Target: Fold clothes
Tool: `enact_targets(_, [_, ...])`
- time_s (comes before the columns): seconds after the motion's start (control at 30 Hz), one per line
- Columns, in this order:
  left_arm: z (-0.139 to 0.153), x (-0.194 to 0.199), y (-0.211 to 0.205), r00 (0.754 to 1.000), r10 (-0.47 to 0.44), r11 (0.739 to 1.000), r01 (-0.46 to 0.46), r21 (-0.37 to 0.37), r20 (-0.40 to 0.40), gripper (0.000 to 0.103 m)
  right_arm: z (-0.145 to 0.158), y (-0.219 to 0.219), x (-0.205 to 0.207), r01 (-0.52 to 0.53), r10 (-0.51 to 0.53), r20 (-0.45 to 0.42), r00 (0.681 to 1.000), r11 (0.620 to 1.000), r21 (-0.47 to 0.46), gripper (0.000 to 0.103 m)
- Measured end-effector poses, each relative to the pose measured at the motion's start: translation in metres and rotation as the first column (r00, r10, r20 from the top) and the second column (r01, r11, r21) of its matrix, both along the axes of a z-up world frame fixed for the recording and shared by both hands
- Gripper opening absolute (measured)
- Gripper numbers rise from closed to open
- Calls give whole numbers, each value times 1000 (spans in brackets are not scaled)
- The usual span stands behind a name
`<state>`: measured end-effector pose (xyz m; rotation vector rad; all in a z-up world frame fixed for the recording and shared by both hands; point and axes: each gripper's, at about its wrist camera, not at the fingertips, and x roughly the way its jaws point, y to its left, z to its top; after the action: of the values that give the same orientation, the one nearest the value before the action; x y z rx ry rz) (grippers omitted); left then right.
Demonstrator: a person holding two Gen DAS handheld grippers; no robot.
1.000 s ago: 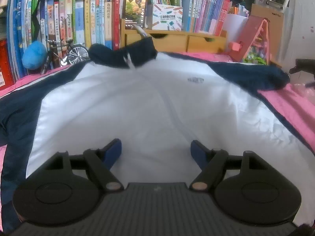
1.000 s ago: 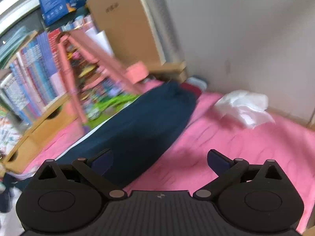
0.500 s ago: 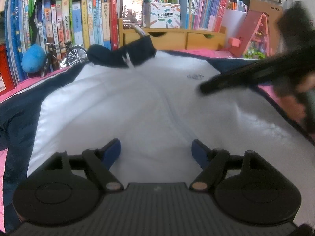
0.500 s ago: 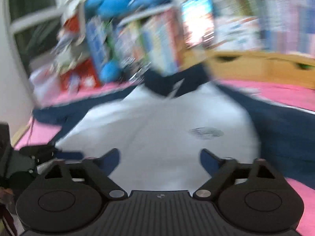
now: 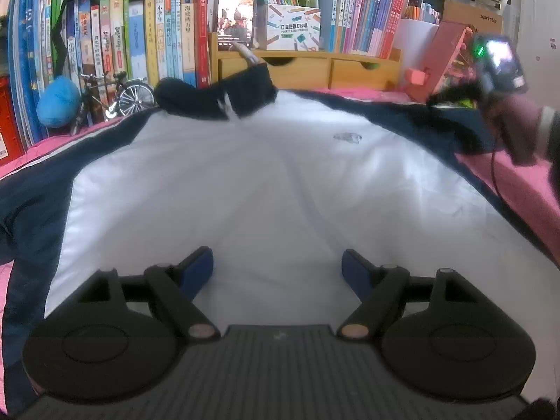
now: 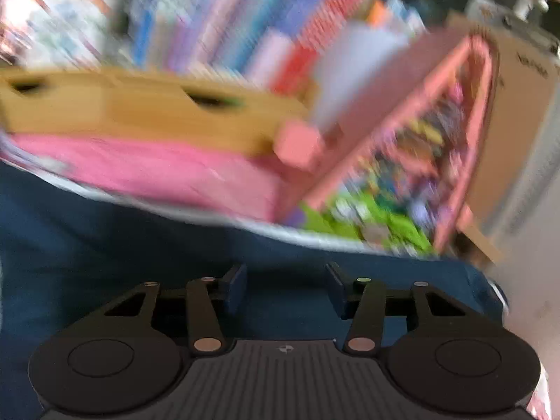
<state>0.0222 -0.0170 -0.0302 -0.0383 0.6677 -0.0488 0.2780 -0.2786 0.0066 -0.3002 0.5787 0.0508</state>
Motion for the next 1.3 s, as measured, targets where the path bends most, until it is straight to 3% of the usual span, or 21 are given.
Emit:
enact_targets(0.07, [0, 0, -1, 1000, -1, 1000, 1, 0, 0, 81, 16, 15, -16, -123, 126, -18, 992, 986, 114, 66])
enact_targets(0.1, [0, -1, -1, 1000, -1, 1000, 1, 0, 0, 81, 23, 24, -22, -203, 214, -42, 976, 961, 187, 69])
enact_targets(0.2, [-1, -1, 0, 1000, -2, 1000, 2, -3, 1, 81, 27, 79, -43, -399, 475, -122, 871, 831, 388, 74])
enact_targets(0.27, [-1, -1, 0, 1000, -3, 1000, 3, -5, 2, 81, 14, 119, -49, -471, 583, -178, 793, 771, 428, 74])
enact_targets(0.33, [-1, -1, 0, 1000, -3, 1000, 3, -6, 2, 81, -6, 155, -49, -525, 639, -223, 736, 747, 408, 70])
enact_targets(0.37, [-1, -1, 0, 1000, -3, 1000, 4, -7, 2, 81, -16, 170, -44, -531, 635, -247, 732, 759, 377, 68])
enact_targets(0.47, [-1, -2, 1, 1000, -4, 1000, 4, -11, 3, 81, -30, 198, -24, -551, 591, -179, 787, 803, 229, 63])
enact_targets(0.67, [-3, -3, 5, 1000, -9, 1000, 9, -26, 6, 81, -40, 191, 67, -328, 361, -116, 925, 916, 232, 67])
enact_targets(0.73, [-3, -3, 6, 1000, -11, 1000, 11, -26, 7, 81, -40, 190, 84, -279, 314, -117, 942, 928, 246, 74])
enact_targets(0.8, [-4, -3, 6, 1000, -11, 1000, 11, -23, 6, 82, -35, 194, 82, -228, 246, -106, 963, 961, 157, 71])
enact_targets(0.93, [-4, -3, 7, 1000, -13, 1000, 13, -25, 6, 82, -8, 179, 50, -253, 271, -64, 961, 945, 206, 74])
enact_targets(1.03, [-4, -3, 7, 1000, -15, 1000, 15, -23, 5, 82, 11, 164, 12, -376, 414, -64, 908, 874, 309, 79])
enact_targets(1.1, [-4, -3, 7, 1000, -15, 1000, 15, -23, 5, 82, 18, 160, -14, -470, 530, -85, 844, 806, 359, 80])
enact_targets(1.17, [-4, -3, 10, 1000, -13, 999, 13, -41, 11, 82, 17, 168, -43, -568, 646, -107, 756, 728, 384, 80])
enact_targets(1.23, [0, -9, 27, 999, 15, 991, -11, -133, 28, 78, 10, 177, -70, -641, 733, -127, 668, 654, 402, 80])
enact_targets(1.3, [7, -19, 56, 996, 78, 966, -66, -250, 38, 71, -5, 193, -89, -696, 781, -151, 606, 612, 376, 80])
